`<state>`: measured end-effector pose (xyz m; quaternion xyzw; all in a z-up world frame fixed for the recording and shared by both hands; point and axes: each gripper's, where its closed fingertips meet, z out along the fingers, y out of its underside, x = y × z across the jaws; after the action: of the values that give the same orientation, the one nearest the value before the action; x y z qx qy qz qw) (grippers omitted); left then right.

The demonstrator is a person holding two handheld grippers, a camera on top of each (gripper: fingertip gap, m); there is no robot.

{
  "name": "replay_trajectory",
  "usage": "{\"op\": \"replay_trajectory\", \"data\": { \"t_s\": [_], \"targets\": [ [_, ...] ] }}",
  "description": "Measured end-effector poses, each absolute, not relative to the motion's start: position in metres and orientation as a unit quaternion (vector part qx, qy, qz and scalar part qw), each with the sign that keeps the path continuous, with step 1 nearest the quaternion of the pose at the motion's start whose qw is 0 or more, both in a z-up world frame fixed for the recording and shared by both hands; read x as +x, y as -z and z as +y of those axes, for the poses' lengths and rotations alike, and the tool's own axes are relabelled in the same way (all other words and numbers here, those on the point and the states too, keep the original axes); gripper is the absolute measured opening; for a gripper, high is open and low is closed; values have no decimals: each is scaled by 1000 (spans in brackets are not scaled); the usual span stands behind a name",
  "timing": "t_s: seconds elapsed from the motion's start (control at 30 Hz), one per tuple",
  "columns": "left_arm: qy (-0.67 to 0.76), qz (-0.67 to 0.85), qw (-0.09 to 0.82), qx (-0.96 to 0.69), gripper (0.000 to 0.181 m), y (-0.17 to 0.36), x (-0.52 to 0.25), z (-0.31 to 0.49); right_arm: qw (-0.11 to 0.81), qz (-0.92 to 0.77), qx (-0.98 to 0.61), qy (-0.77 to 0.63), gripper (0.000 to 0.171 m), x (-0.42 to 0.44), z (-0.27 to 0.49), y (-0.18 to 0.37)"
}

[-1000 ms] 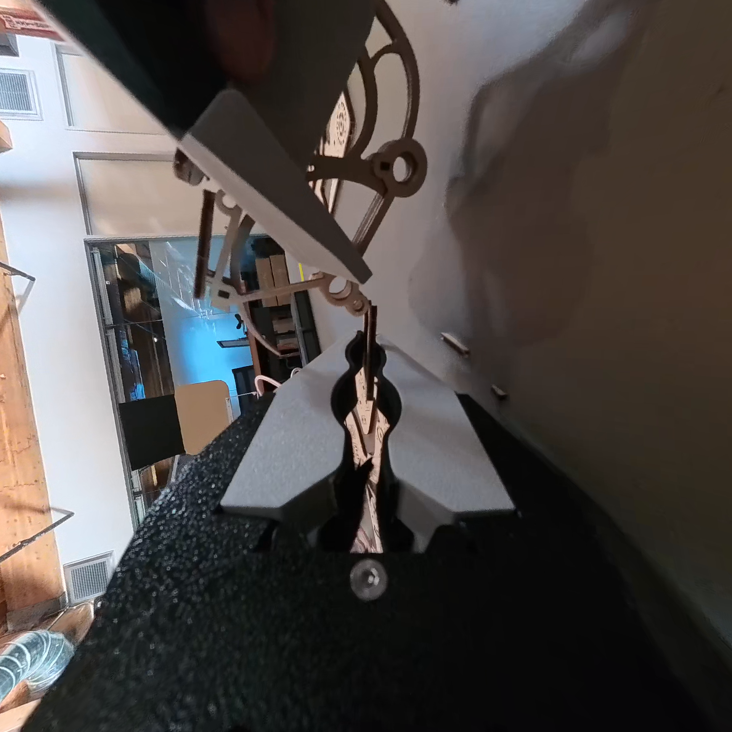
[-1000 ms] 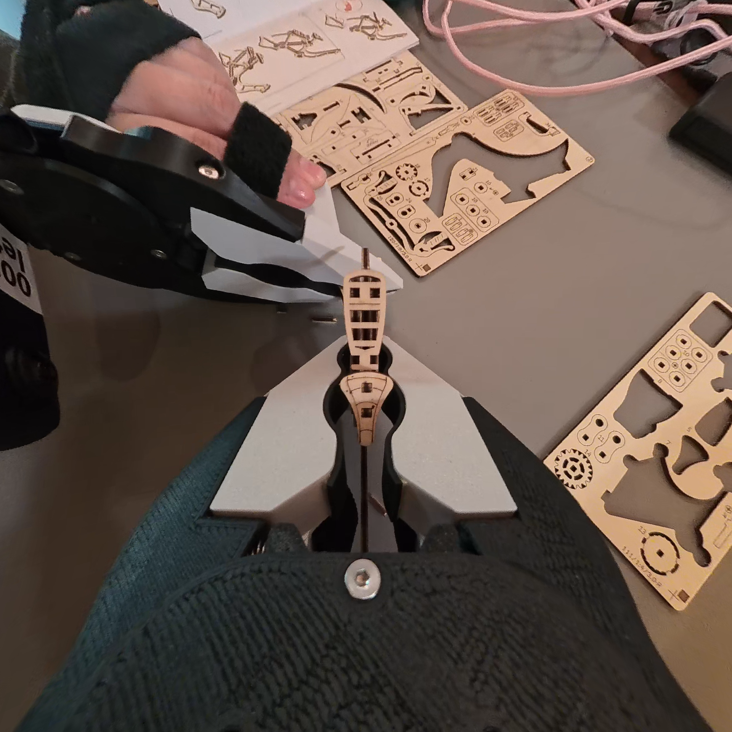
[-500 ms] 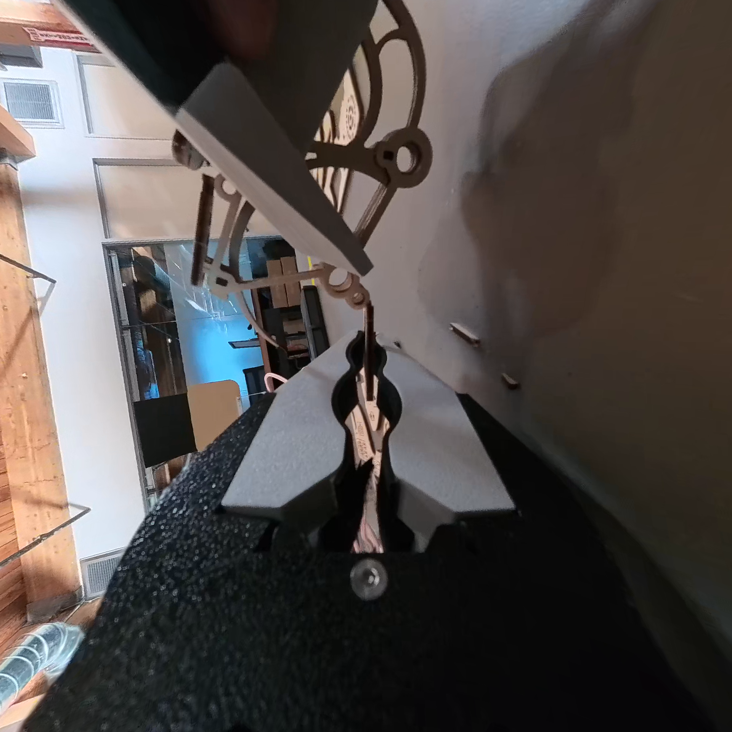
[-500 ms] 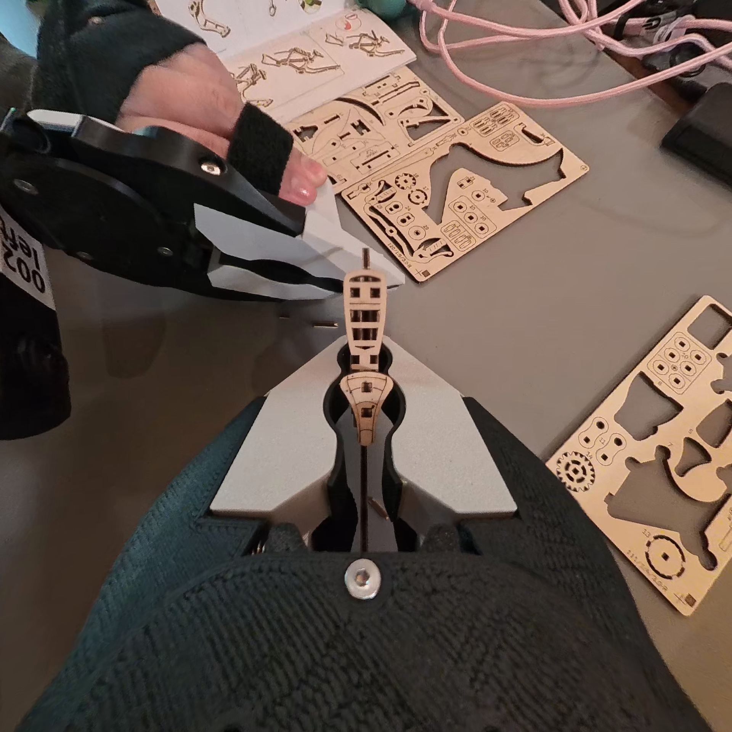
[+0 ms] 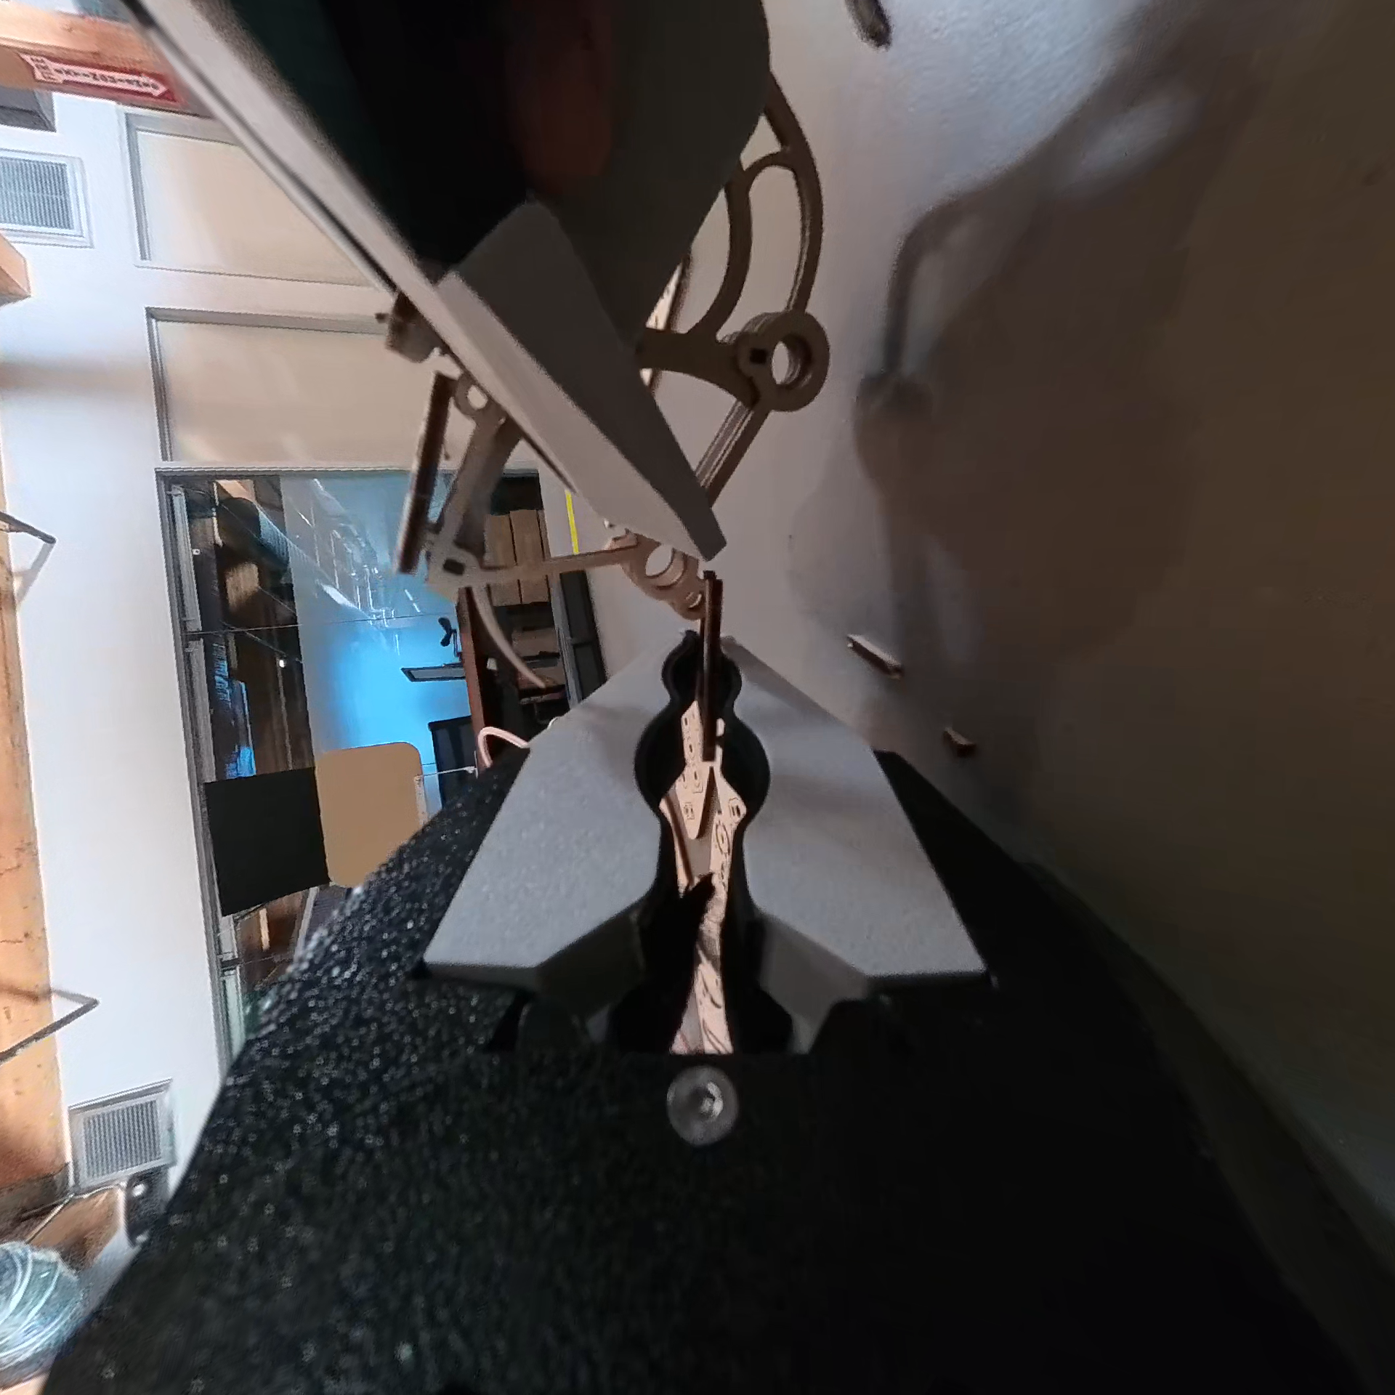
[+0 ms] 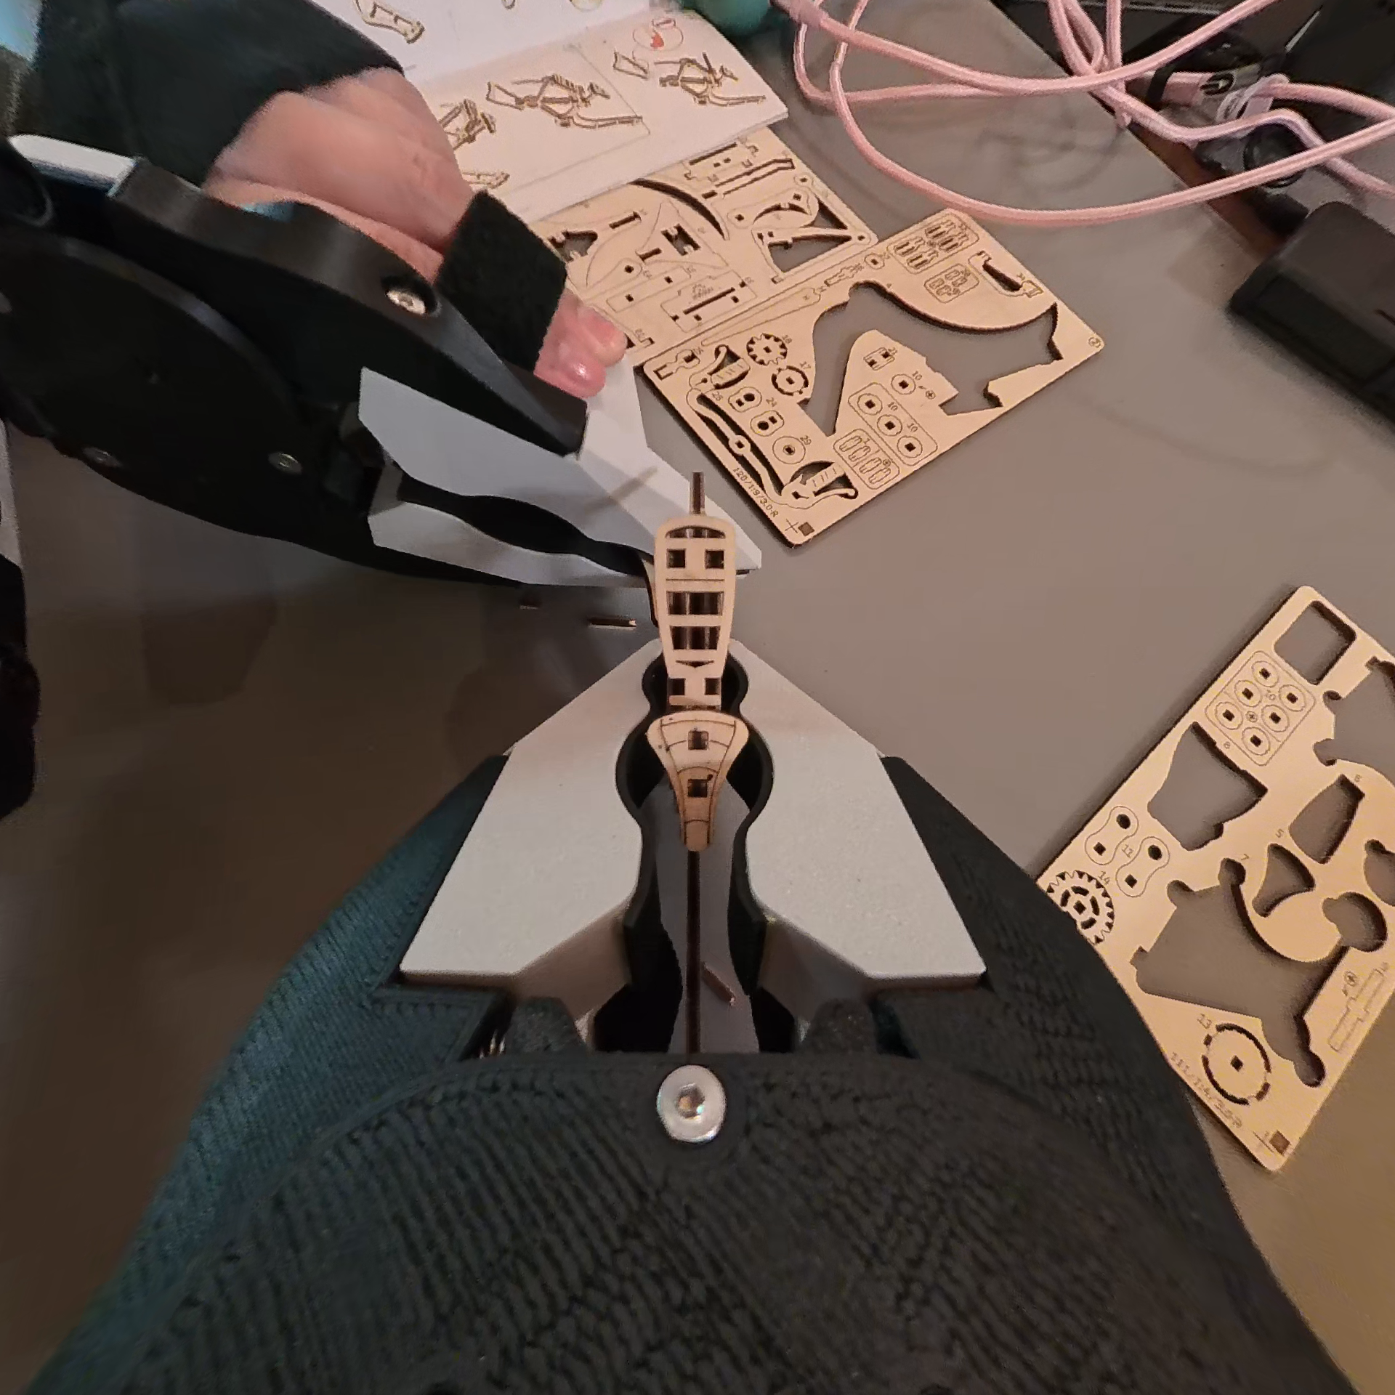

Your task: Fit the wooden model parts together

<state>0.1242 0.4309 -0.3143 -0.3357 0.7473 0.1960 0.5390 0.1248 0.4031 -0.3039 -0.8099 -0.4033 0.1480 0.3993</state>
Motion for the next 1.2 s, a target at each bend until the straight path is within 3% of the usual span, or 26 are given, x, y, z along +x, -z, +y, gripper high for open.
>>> {"op": "replay_trajectory", "data": {
  "t_s": [0.8, 1.0, 1.2],
  "targets": [
    [-65, 720, 589, -361, 0, 291, 127, 418, 448, -478, -744, -131, 9, 123, 393, 279],
    [31, 703, 571, -423, 0, 293, 128, 416, 465, -486, -732, -108, 9, 121, 394, 275],
    [5, 703, 585, -405, 0, 288, 127, 417, 482, -473, -729, -113, 9, 116, 394, 271]
  ]
}}
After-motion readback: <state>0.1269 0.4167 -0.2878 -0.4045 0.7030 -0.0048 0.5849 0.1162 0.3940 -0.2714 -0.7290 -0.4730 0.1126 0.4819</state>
